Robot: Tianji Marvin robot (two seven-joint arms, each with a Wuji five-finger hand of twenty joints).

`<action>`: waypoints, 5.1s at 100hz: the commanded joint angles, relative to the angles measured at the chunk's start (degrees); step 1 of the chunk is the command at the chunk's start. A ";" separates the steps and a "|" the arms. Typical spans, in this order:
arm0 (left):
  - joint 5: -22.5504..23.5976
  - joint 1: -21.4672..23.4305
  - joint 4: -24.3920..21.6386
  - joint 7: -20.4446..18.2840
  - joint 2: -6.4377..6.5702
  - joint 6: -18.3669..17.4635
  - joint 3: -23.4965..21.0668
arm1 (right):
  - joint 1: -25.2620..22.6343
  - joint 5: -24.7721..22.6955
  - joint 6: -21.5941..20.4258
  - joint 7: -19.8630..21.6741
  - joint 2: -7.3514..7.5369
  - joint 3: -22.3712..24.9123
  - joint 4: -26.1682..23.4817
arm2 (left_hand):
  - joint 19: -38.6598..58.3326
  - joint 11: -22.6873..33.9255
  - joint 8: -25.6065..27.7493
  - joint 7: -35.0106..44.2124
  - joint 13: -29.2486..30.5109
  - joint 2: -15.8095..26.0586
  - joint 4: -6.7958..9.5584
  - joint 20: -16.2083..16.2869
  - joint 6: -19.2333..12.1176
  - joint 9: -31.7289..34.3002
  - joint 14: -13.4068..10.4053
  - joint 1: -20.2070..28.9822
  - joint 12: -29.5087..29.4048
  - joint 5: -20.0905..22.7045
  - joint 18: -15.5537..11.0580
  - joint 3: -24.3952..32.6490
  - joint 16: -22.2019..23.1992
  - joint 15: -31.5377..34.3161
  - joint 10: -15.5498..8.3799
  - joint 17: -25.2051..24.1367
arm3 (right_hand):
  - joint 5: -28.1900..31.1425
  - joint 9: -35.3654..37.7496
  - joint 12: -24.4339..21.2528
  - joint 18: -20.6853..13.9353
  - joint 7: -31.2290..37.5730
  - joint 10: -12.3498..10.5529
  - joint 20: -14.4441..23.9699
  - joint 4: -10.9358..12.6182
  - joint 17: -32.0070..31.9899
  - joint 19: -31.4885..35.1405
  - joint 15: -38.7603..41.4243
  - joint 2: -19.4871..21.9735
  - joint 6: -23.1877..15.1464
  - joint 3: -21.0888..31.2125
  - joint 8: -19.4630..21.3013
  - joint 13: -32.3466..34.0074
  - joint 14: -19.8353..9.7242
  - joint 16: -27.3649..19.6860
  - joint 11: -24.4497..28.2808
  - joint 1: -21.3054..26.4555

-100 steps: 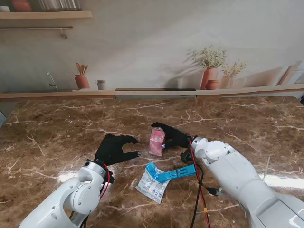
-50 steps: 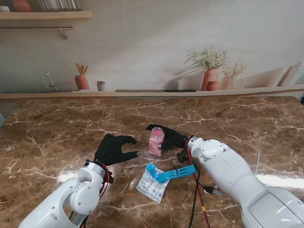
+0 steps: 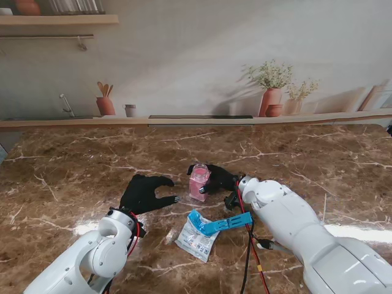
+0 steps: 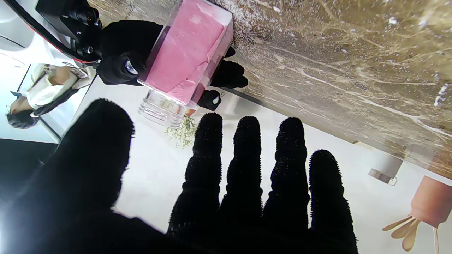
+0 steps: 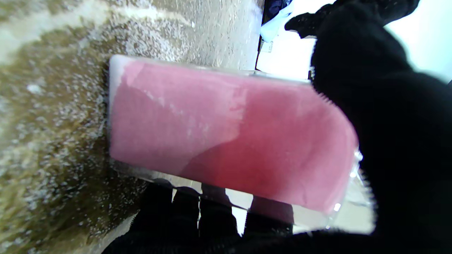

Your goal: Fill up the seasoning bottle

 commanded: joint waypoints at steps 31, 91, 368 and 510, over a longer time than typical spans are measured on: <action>0.28 0.62 -0.32 -0.04 0.11 0.19 -0.36 | -2.82 -1.66 0.46 -9.32 -0.54 0.16 -1.73 | -1.55 -1.17 -0.26 -0.92 -0.39 2.28 2.10 1.36 -0.12 -1.15 0.01 -1.08 -0.76 1.07 -1.54 -2.28 -0.72 -1.50 0.36 -1.16 | 28.68 32.82 7.41 10.93 22.70 -8.44 4.64 -8.08 6.40 5.54 12.98 4.37 -9.54 1.28 13.17 18.96 -1.19 6.10 7.84 7.48; 0.12 0.87 -0.14 0.50 0.02 -0.09 -0.69 | -5.64 -3.03 4.27 -15.35 2.92 3.46 -8.57 | -1.87 -1.64 0.00 -0.40 0.41 2.16 2.10 1.20 -0.46 0.07 -0.27 -0.36 -1.31 2.60 -1.58 -2.24 -1.36 -1.90 -0.01 -1.10 | 23.09 55.03 31.07 14.41 16.27 -11.00 2.87 -7.63 12.27 14.79 28.65 3.27 -4.72 1.94 -0.86 44.15 0.42 23.65 18.81 14.47; 6.87 10.91 -12.59 -20.71 4.31 -8.92 -18.38 | -21.43 -27.47 9.68 -37.73 10.77 15.12 -41.44 | -4.70 -3.75 -0.56 -3.02 -3.88 3.42 1.68 1.30 -1.10 -5.95 -0.87 1.67 -2.13 0.46 2.67 -3.73 -2.61 -4.80 -0.09 -3.36 | 26.47 45.72 43.52 19.54 23.72 -7.40 6.47 -1.57 29.88 42.04 51.38 42.63 -2.41 -7.08 7.85 50.06 5.00 32.02 31.87 21.69; 6.29 8.46 -10.41 -17.47 3.86 -7.09 -14.20 | -15.80 -19.45 4.67 -36.94 7.01 11.48 -17.45 | -6.51 -3.81 0.04 -2.08 -3.44 3.58 1.80 2.20 -1.89 -5.57 -1.49 1.95 -2.16 1.72 3.19 -3.94 -2.51 -5.19 -0.82 -4.28 | 17.27 39.66 37.02 18.23 1.20 -8.73 6.02 -6.03 20.16 24.93 33.78 8.55 6.74 3.76 -20.06 38.24 1.37 26.54 22.33 14.11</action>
